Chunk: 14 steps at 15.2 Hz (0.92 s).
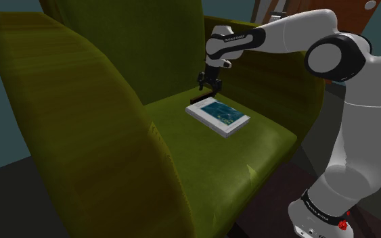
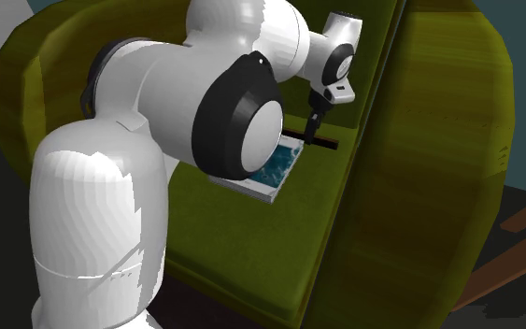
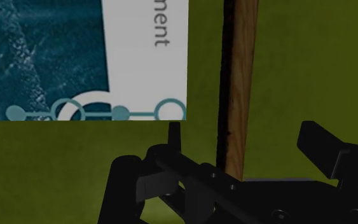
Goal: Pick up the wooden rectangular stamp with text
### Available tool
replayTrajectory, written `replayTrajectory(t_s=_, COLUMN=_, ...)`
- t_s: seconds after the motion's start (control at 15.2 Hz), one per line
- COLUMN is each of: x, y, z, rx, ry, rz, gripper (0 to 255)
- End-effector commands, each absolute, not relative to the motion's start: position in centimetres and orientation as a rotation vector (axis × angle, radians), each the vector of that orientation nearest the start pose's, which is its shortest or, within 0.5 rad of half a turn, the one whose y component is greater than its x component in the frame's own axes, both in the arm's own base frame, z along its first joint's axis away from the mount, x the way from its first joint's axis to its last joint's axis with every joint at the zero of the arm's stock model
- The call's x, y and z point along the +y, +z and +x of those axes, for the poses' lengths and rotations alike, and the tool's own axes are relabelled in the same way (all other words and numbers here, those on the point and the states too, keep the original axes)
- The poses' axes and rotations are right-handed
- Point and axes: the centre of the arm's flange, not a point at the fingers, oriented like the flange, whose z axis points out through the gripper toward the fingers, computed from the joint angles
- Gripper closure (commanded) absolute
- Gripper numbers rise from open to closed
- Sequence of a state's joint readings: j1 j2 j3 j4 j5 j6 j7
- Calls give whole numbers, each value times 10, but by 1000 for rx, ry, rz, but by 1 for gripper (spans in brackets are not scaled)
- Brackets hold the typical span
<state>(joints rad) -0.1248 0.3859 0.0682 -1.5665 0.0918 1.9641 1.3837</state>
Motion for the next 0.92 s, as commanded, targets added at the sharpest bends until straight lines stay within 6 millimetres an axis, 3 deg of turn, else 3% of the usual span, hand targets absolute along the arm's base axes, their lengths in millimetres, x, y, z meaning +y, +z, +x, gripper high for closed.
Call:
replayTrajectory(t_s=0.0, x=-39, y=414, z=670, rx=2061, ry=110, rz=-2255, gripper=255)
replayTrajectory(t_s=0.86, x=-39, y=482, z=670, rx=2061, ry=110, rz=-2255, gripper=255)
